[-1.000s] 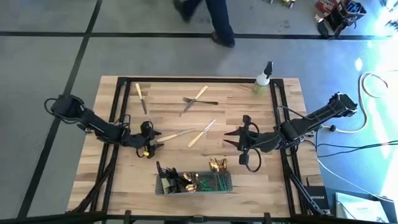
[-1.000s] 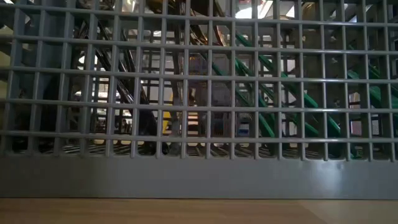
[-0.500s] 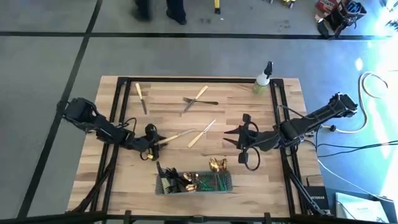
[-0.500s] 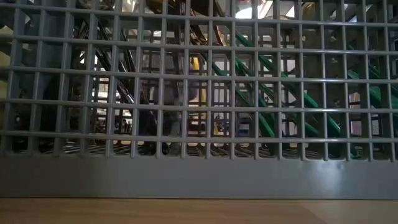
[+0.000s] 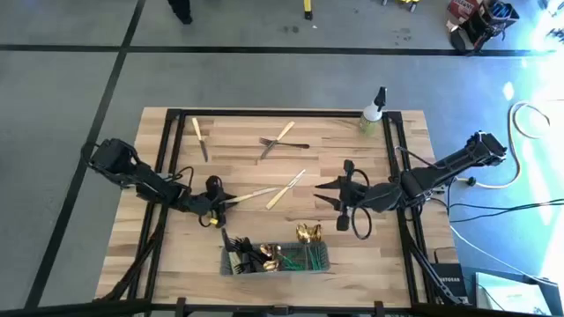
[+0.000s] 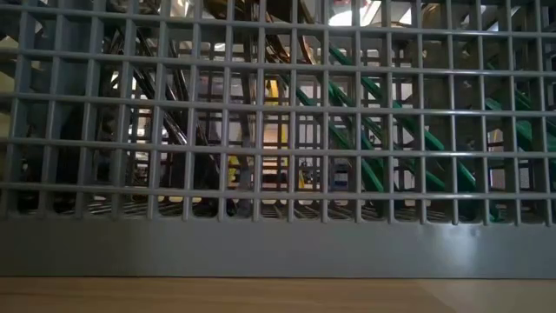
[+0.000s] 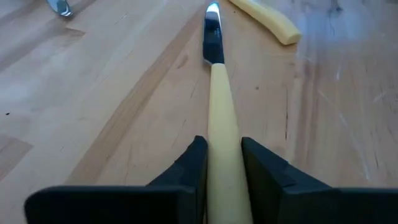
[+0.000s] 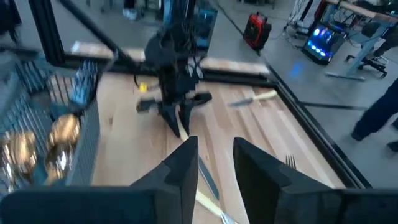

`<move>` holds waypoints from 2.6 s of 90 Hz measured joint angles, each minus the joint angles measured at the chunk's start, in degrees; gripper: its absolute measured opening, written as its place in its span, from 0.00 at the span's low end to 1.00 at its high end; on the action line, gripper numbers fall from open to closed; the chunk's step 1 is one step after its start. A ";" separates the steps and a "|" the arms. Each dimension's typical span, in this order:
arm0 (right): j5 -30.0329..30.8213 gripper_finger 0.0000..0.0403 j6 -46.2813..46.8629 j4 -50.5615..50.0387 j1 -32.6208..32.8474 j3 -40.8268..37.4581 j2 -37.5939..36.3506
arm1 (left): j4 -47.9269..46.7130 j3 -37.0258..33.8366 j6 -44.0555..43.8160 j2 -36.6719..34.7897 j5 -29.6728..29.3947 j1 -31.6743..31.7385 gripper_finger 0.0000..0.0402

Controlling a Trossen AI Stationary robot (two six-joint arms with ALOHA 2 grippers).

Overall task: Sort silverware
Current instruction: Put the left bottom yellow knife into the gray cutlery rack

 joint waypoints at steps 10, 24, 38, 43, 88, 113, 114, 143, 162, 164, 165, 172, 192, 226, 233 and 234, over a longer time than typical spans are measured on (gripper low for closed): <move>-1.05 0.21 -2.46 4.45 -1.14 0.04 0.00 | -1.56 0.91 1.29 -2.11 -0.65 0.04 0.15; -6.46 0.19 -3.51 6.78 -4.13 0.07 0.04 | -2.78 1.80 3.33 -5.30 -4.08 0.22 0.15; -5.06 0.16 1.56 10.46 -8.72 0.07 0.26 | -2.12 2.61 4.78 -7.52 -6.79 0.17 0.15; -7.00 0.16 5.41 11.20 -11.18 0.07 0.76 | -1.93 3.21 6.31 -8.40 -8.37 0.17 0.15; -22.83 0.36 17.68 22.19 -23.22 0.09 11.13 | -0.51 13.89 37.52 -19.72 -21.09 4.09 0.15; -20.24 0.61 27.81 33.34 -23.16 0.09 17.24 | 8.60 19.14 56.41 -23.20 -21.36 8.19 0.15; -20.13 0.61 28.15 34.05 -23.22 0.09 17.67 | 8.69 19.42 56.93 -23.20 -21.24 8.21 0.15; -19.88 0.62 30.55 47.76 -27.76 3.99 26.76 | 9.29 25.65 66.56 -22.55 -17.42 8.33 0.15; -22.61 0.62 29.55 47.81 -28.67 8.28 30.06 | 9.35 26.95 70.20 -22.57 -17.88 8.86 0.15; -22.83 0.62 29.13 47.78 -28.67 8.59 30.24 | 9.38 26.95 70.19 -22.57 -17.86 8.89 0.15; -22.87 0.62 28.91 47.76 -28.67 8.71 30.34 | 9.36 26.95 70.18 -22.57 -17.87 8.90 0.15; -22.91 0.62 28.31 47.74 -28.68 9.92 30.96 | 9.21 26.95 70.10 -22.57 -17.80 8.88 0.15; -22.42 0.62 26.42 47.72 -28.69 14.23 33.20 | 9.44 26.97 70.06 -22.57 -17.33 8.85 0.15; -23.03 0.34 26.12 46.53 -28.67 18.38 37.03 | 9.42 26.97 71.71 -22.57 -18.38 8.74 0.15; -22.76 0.18 26.10 46.37 -28.67 18.38 37.03 | 9.65 26.97 72.37 -22.57 -18.41 8.72 0.15; -22.74 0.15 26.10 46.34 -28.67 18.38 37.03 | 9.70 26.97 72.47 -22.57 -18.43 8.71 0.15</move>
